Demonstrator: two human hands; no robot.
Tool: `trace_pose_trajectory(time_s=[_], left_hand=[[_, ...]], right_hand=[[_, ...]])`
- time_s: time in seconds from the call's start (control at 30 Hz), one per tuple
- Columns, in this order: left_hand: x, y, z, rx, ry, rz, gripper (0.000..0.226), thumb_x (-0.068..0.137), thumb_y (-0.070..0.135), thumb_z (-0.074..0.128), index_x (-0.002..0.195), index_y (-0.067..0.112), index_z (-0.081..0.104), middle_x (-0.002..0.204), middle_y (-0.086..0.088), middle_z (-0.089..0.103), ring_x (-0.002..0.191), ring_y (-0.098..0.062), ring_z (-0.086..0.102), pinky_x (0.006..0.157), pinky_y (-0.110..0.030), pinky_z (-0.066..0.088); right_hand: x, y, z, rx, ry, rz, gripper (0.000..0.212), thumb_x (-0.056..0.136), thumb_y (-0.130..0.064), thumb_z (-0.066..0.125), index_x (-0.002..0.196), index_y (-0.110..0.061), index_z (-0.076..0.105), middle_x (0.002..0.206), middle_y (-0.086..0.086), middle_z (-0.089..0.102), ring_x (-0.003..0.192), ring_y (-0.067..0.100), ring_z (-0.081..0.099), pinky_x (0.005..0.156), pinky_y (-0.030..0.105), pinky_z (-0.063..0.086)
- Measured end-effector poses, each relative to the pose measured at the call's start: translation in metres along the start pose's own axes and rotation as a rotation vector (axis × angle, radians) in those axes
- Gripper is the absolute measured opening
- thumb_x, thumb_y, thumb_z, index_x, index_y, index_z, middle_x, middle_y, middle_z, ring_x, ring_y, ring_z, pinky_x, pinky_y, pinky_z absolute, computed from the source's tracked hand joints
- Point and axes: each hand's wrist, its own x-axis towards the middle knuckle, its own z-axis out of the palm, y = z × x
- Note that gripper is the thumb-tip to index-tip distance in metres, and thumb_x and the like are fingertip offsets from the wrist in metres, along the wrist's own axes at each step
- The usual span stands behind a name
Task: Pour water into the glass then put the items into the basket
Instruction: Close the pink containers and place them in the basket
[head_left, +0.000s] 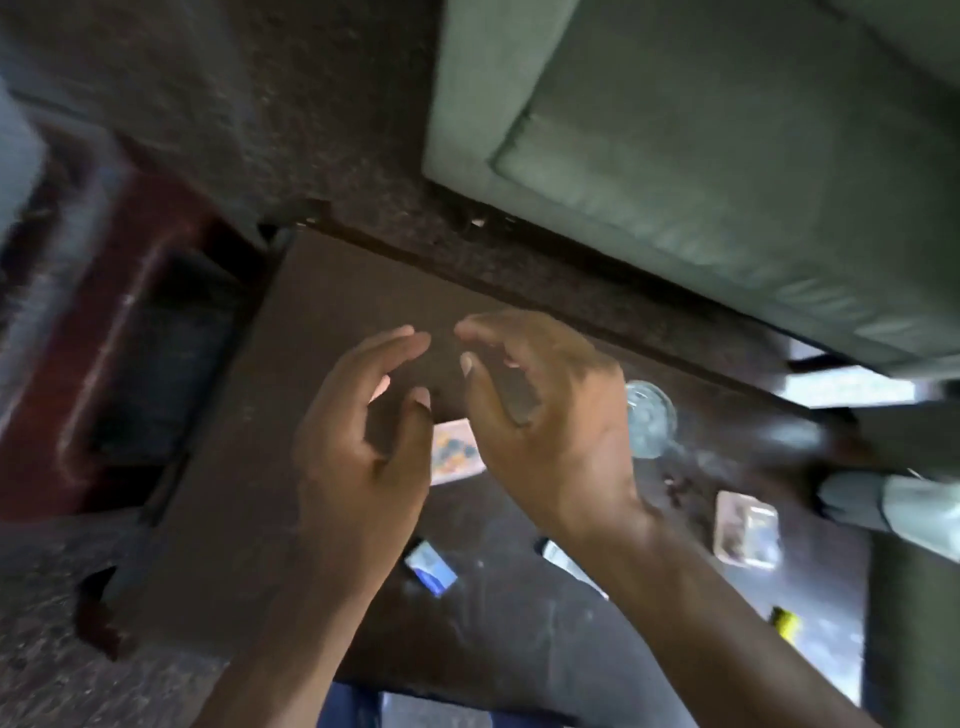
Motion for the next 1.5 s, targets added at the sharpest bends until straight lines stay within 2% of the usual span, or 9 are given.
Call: trace_pose_trajectory(time_s=[0.37, 0.53, 0.63, 0.7, 0.83, 1.0, 1.23, 1.33, 1.5], left_hand=[[-0.075, 0.043, 0.132, -0.004, -0.272, 0.122, 0.036, 0.097, -0.002, 0.064, 0.115, 0.026, 0.079, 0.115, 0.019, 0.077, 0.105, -0.010, 0.076, 0.092, -0.015, 0.053], [-0.107, 0.047, 0.178, -0.034, -0.389, 0.060, 0.033, 0.101, 0.011, 0.063, 0.117, 0.038, 0.076, 0.113, 0.017, 0.079, 0.103, -0.015, 0.078, 0.090, -0.021, 0.058], [-0.123, 0.040, 0.199, -0.034, -0.448, -0.008, 0.032, 0.101, 0.019, 0.062, 0.121, 0.039, 0.077, 0.119, 0.016, 0.079, 0.109, -0.013, 0.076, 0.073, -0.031, 0.069], [-0.130, 0.036, 0.211, -0.037, -0.493, -0.017, 0.033, 0.102, 0.020, 0.063, 0.126, 0.039, 0.076, 0.125, 0.016, 0.077, 0.113, -0.011, 0.074, 0.077, -0.043, 0.070], [-0.138, 0.037, 0.229, -0.030, -0.545, 0.016, 0.036, 0.099, 0.027, 0.065, 0.133, 0.036, 0.072, 0.129, 0.017, 0.076, 0.116, -0.017, 0.076, 0.097, -0.030, 0.061], [-0.141, 0.039, 0.237, 0.009, -0.609, 0.027, 0.040, 0.097, 0.031, 0.068, 0.137, 0.030, 0.072, 0.135, 0.018, 0.074, 0.122, -0.015, 0.074, 0.101, -0.023, 0.058], [-0.140, 0.051, 0.240, -0.010, -0.683, -0.011, 0.043, 0.098, 0.028, 0.072, 0.141, 0.033, 0.070, 0.144, 0.021, 0.072, 0.136, -0.012, 0.069, 0.111, -0.035, 0.056], [-0.138, 0.061, 0.237, -0.031, -0.680, -0.022, 0.049, 0.098, 0.038, 0.071, 0.147, 0.036, 0.066, 0.149, 0.024, 0.067, 0.142, -0.008, 0.065, 0.115, -0.040, 0.055], [-0.125, 0.074, 0.222, -0.079, -0.613, -0.026, 0.064, 0.096, 0.046, 0.076, 0.156, 0.035, 0.058, 0.159, 0.019, 0.061, 0.148, -0.013, 0.061, 0.118, -0.048, 0.054]], right_hand=[[-0.084, 0.165, -0.150, -0.237, 0.174, 0.296, 0.026, 0.088, -0.012, 0.073, 0.114, -0.013, 0.078, 0.108, 0.003, 0.077, 0.099, 0.030, 0.073, 0.087, 0.050, 0.059], [-0.121, 0.239, -0.180, -0.418, -0.133, 0.737, 0.046, 0.089, -0.024, 0.075, 0.133, -0.016, 0.068, 0.126, 0.012, 0.067, 0.120, 0.038, 0.061, 0.100, 0.043, 0.051], [-0.137, 0.269, -0.179, -0.429, -0.313, 0.885, 0.057, 0.089, -0.042, 0.077, 0.137, -0.018, 0.059, 0.130, 0.013, 0.060, 0.126, 0.038, 0.056, 0.098, 0.042, 0.048], [-0.144, 0.282, -0.174, -0.408, -0.364, 0.929, 0.065, 0.085, -0.052, 0.079, 0.138, -0.021, 0.056, 0.131, 0.011, 0.058, 0.128, 0.036, 0.055, 0.098, 0.042, 0.049], [-0.152, 0.301, -0.163, -0.412, -0.408, 1.008, 0.073, 0.081, -0.055, 0.081, 0.137, -0.022, 0.050, 0.134, 0.013, 0.054, 0.127, 0.039, 0.058, 0.097, 0.045, 0.053], [-0.152, 0.309, -0.160, -0.399, -0.385, 1.049, 0.066, 0.078, -0.047, 0.081, 0.130, -0.021, 0.050, 0.129, 0.013, 0.060, 0.119, 0.041, 0.064, 0.084, 0.039, 0.050], [-0.140, 0.291, -0.198, -0.012, -0.173, 1.023, 0.055, 0.080, -0.036, 0.084, 0.130, -0.032, 0.063, 0.115, -0.009, 0.067, 0.102, 0.017, 0.066, 0.074, 0.029, 0.051], [-0.135, 0.267, -0.211, 0.330, -0.078, 1.004, 0.048, 0.084, -0.016, 0.086, 0.128, -0.026, 0.068, 0.113, 0.005, 0.076, 0.100, 0.028, 0.075, 0.084, 0.037, 0.061], [-0.125, 0.217, -0.220, 1.052, -0.042, 0.822, 0.052, 0.084, 0.001, 0.073, 0.134, -0.004, 0.063, 0.112, 0.028, 0.071, 0.094, 0.041, 0.064, 0.082, 0.049, 0.052]])
